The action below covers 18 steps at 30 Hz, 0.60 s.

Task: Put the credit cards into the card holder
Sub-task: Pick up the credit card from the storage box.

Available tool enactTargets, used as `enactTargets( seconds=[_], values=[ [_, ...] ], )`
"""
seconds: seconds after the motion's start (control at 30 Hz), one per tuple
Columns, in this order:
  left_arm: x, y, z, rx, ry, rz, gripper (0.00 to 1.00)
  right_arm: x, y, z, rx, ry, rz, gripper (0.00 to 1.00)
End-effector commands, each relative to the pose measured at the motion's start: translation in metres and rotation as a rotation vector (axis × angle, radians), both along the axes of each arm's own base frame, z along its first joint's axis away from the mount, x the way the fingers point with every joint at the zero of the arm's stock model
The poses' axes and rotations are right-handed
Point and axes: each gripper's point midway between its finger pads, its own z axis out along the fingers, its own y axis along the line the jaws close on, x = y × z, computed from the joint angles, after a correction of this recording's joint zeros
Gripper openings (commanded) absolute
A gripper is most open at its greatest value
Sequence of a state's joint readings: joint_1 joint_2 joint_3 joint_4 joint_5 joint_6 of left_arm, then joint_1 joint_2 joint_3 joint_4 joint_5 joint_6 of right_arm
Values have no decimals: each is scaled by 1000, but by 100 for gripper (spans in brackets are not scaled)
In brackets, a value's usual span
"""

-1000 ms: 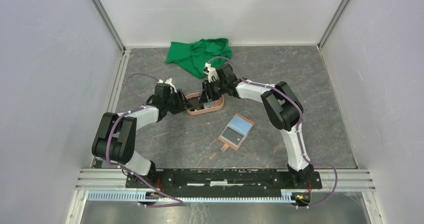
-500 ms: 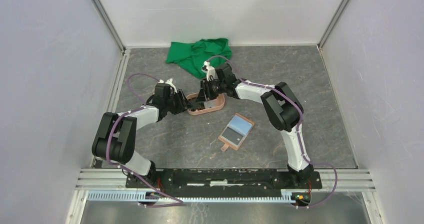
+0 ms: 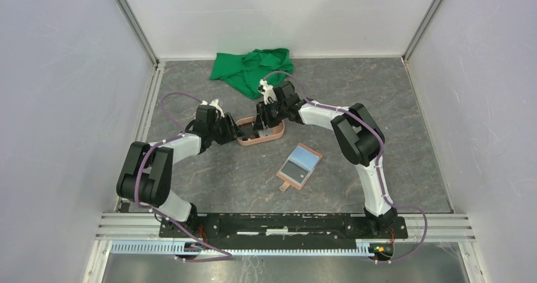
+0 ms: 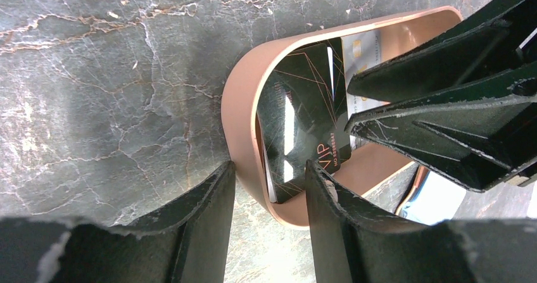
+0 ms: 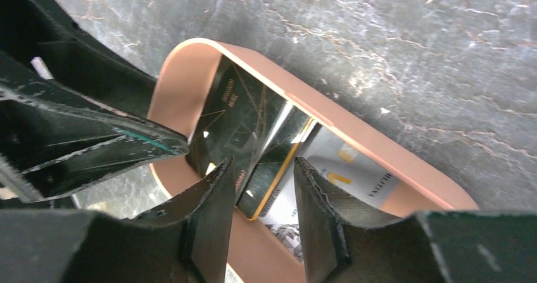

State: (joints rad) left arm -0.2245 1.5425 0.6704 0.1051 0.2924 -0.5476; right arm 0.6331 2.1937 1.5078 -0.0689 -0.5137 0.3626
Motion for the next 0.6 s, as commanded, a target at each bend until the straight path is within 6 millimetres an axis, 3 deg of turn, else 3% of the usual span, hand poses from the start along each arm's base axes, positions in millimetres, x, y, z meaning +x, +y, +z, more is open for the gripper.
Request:
enactTargets(
  seconds=[0.0, 0.13, 0.3, 0.47, 0.57],
  values=[
    [10, -7, 12, -23, -52, -33, 51, -4, 19, 24, 110, -12, 63, 43],
    [9, -9, 11, -32, -51, -41, 51, -10, 31, 47, 208, -9, 106, 38],
    [11, -11, 13, -43, -57, -46, 51, -18, 40, 62, 301, 37, 128, 36],
    [10, -10, 16, -43, -64, -43, 51, 13, 18, 51, 118, -88, 20, 40],
    [10, -10, 15, -44, -59, -42, 51, 20, 2, 31, 34, -82, -31, 43]
  ],
)
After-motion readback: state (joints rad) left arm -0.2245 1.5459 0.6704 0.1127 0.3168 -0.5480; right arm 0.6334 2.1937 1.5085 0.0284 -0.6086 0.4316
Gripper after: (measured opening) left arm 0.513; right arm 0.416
